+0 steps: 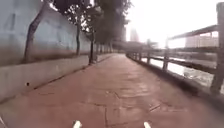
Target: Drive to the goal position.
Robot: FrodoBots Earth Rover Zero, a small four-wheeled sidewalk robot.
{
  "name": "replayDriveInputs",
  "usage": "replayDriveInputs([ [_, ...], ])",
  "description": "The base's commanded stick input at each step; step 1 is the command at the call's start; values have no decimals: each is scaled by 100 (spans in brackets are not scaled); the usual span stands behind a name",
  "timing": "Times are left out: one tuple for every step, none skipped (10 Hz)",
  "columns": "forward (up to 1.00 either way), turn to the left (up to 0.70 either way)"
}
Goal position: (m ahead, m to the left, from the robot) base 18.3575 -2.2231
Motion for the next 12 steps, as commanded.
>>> replayDriveInputs([
  [70,0],
  [70,0],
  [70,0],
  [70,0],
  [70,0],
  [70,0],
  [70,0],
  [70,0],
  [70,0],
  [70,0],
  [70,0],
  [70,0],
])
